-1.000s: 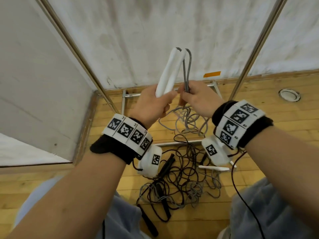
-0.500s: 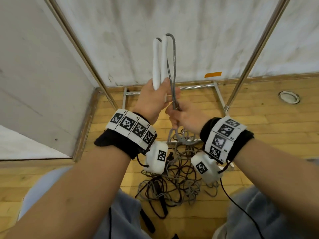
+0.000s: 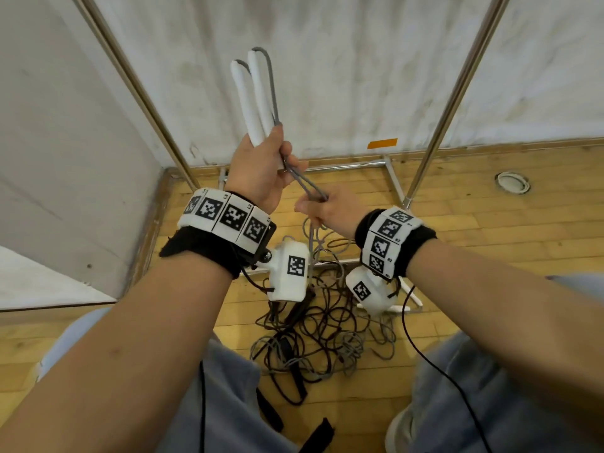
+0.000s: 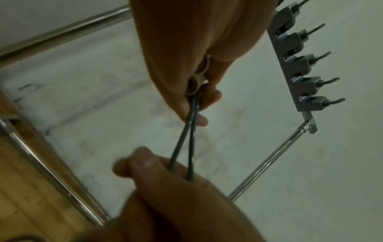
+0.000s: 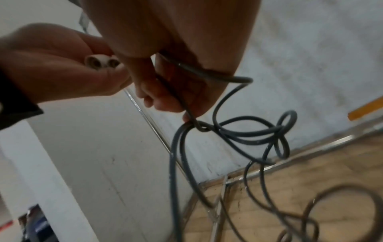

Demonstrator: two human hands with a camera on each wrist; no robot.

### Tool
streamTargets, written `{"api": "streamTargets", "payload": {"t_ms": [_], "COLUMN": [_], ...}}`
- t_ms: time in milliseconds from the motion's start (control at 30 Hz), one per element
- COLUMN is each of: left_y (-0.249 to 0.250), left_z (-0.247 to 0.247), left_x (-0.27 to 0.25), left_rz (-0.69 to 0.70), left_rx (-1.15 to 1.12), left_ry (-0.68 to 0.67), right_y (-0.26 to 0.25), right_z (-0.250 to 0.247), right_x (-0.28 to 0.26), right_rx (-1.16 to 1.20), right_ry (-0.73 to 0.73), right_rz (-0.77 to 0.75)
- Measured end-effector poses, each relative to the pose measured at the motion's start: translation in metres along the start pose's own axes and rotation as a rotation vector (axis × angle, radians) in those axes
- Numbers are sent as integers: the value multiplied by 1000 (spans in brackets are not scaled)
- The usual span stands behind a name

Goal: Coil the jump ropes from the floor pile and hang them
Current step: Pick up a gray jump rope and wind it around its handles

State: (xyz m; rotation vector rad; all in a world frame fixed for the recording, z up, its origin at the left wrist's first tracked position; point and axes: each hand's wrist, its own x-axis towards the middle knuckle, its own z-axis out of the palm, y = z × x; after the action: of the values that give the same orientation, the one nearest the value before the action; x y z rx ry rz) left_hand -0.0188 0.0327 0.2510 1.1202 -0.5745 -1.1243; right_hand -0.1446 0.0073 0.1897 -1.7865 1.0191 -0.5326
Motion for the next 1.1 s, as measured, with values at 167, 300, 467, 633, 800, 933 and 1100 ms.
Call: {"api": "streamTargets", "payload": {"t_ms": [167, 300, 467, 633, 800, 933, 1100], "left_y": [6, 10, 11, -3, -17, -24, -44], "left_z": [-13, -18, -30, -44, -51, -39, -27], "left_x": [9, 15, 25, 34, 34, 28, 19], "left_rz": [52, 88, 162, 273, 157, 97, 74], "left_rx": [-50, -38, 76, 899, 1419, 1525, 1856], "left_ry": [195, 299, 439, 368, 28, -262, -438], "right_y": [-14, -20, -12, -6, -4, -8, -14], "right_z": [-15, -15, -18, -34, -56, -69, -69], "right_x": [-3, -3, -3, 0, 2, 3, 3], "right_rx": [-419, -496, -686, -617, -640, -641, -643], "right_ry": [-6, -37, -78, -93, -9, 90, 115], "right_rz": [-115, -128, -77, -94, -134, -175, -242]}}
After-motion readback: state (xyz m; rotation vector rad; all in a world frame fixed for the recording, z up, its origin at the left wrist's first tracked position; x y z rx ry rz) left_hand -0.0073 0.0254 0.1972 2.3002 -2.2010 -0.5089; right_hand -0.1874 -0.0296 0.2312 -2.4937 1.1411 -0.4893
